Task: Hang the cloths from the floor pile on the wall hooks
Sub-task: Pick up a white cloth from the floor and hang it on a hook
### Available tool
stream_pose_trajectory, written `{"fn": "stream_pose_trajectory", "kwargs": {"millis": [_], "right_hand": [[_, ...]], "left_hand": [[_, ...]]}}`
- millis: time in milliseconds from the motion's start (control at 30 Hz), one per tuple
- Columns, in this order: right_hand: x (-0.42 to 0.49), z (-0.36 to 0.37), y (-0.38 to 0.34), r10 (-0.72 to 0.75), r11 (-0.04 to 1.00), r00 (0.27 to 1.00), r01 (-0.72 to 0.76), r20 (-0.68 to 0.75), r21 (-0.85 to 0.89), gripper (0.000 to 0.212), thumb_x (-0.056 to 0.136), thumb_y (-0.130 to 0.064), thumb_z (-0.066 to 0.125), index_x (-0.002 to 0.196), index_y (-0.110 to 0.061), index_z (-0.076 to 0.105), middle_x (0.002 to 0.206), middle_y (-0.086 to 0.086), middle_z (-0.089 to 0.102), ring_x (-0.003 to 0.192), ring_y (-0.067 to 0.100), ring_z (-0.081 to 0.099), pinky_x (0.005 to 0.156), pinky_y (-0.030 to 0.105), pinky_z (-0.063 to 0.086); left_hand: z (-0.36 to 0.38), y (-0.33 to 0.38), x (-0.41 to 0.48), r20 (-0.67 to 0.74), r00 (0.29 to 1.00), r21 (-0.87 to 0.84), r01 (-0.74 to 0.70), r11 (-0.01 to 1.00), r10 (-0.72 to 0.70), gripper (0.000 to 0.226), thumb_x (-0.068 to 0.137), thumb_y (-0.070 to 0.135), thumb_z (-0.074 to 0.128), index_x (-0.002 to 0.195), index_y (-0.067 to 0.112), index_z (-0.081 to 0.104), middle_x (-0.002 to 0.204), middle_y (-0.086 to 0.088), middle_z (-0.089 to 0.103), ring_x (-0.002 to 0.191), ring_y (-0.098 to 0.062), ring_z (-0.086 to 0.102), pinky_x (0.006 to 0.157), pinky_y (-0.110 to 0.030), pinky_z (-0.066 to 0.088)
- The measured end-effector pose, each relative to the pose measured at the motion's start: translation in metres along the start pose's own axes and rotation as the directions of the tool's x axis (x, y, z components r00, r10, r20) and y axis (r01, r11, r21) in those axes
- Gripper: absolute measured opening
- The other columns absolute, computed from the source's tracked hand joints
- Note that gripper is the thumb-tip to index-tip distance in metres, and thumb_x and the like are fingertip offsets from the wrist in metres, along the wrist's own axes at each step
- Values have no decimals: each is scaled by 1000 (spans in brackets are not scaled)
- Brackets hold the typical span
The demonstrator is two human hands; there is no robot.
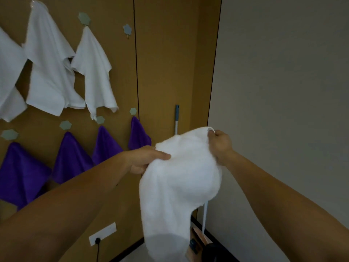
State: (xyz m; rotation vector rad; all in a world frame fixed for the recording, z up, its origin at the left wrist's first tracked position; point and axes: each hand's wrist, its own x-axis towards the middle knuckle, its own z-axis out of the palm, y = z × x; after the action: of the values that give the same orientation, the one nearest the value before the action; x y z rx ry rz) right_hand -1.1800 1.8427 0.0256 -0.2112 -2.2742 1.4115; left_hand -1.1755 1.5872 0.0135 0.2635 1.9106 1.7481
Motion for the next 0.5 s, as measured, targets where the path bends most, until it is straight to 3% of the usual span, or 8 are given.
{"fn": "stream_pose_trajectory", "kwargs": {"millis": [67, 167, 267, 333, 400, 467, 500], "right_hand": [[-1, -1, 2, -5, 975, 998, 19, 63, -223, 51, 102, -43, 30, 112, -7, 65, 108, 16, 67, 98, 32, 62, 89, 39, 50], [-7, -2, -2, 68, 810, 976, 66, 205, -583, 70, 96, -59, 22, 126, -8, 59, 132, 19, 53, 115, 32, 53, 91, 38, 45], [-15, -4, -4, 180, 760, 953, 23, 244, -650, 85, 88, -73, 20, 134, -10, 53, 140, 18, 46, 130, 34, 40, 96, 41, 39], [-17, -5, -3, 279, 864, 907, -93, 316, -495, 82, 88, -74, 26, 134, -13, 53, 135, 13, 54, 119, 33, 52, 91, 40, 41], [-17, -7, -3, 370, 929, 813, -314, 450, -198, 66, 91, -67, 35, 132, -18, 54, 119, 8, 64, 96, 28, 65, 78, 34, 49], [-19, -9, -8, 380, 877, 756, -478, 533, 53, 53, 94, -56, 40, 119, -13, 58, 95, 10, 71, 75, 26, 69, 62, 31, 52], [-19, -8, -9, 363, 848, 759, -510, 540, 147, 53, 92, -52, 42, 113, -7, 60, 91, 14, 72, 71, 28, 69, 62, 32, 53]], "left_hand": [[4, -2, 3, -27, 1000, 23, -7, 1000, 8, 65, 71, 15, 81, 131, 11, 55, 122, -11, 66, 113, -30, 62, 102, -50, 45], [9, 1, 12, -170, 980, -4, -101, 995, 99, 64, 70, 17, 83, 128, 12, 57, 118, -11, 68, 109, -31, 64, 98, -52, 48], [10, 10, 20, -333, 919, -9, -229, 973, 213, 68, 66, 22, 86, 127, 12, 57, 114, -11, 68, 103, -33, 66, 92, -52, 52], [13, 15, 23, -370, 899, 23, -242, 970, 233, 73, 63, 27, 87, 128, 14, 56, 114, -10, 68, 103, -33, 65, 91, -52, 52], [14, 18, 22, -357, 912, -14, -219, 976, 199, 70, 67, 27, 82, 130, 16, 53, 114, -10, 68, 102, -33, 65, 92, -52, 52], [16, 21, 18, -301, 941, -116, -195, 974, 153, 63, 72, 23, 77, 130, 17, 52, 114, -12, 68, 103, -34, 66, 94, -52, 50], [18, 21, 17, -274, 950, -156, -200, 967, 152, 61, 73, 21, 75, 130, 18, 53, 115, -12, 68, 104, -34, 65, 95, -52, 49]]}}
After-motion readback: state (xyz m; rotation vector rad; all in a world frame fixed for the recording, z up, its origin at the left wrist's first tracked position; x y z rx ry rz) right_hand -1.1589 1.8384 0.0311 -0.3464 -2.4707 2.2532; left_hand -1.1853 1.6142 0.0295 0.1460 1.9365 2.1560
